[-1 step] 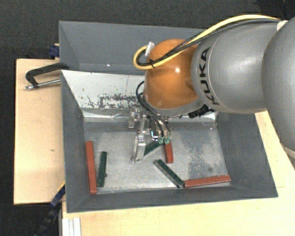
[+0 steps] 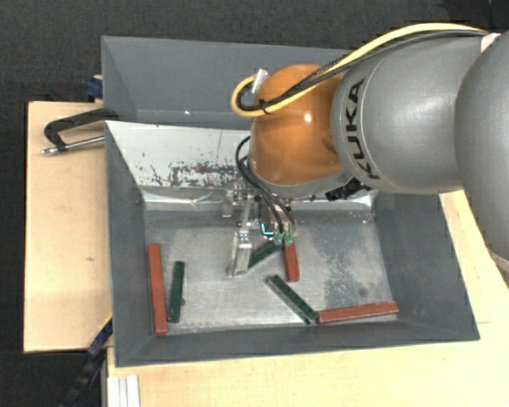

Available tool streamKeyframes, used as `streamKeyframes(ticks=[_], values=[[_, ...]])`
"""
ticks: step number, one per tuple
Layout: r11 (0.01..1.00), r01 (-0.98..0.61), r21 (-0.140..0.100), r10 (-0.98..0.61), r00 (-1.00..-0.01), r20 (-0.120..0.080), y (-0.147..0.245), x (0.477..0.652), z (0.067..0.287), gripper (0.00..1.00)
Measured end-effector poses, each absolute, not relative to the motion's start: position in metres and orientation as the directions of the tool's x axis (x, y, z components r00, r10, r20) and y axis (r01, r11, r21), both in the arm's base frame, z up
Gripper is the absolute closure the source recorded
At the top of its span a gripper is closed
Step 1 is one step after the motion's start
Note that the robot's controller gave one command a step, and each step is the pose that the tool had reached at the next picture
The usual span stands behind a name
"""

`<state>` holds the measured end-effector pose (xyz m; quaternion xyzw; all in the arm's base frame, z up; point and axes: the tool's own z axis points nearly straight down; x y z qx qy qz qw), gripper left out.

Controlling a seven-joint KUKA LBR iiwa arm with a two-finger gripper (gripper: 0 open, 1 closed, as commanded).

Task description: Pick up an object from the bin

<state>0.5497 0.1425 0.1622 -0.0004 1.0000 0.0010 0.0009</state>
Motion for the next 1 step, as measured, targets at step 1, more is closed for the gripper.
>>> streamKeyframes(ticks=[1], values=[[0.999, 0.037, 0.004, 0.037, -0.999, -0.007, 0.1082, 0.5494, 0.1226, 0.00]])
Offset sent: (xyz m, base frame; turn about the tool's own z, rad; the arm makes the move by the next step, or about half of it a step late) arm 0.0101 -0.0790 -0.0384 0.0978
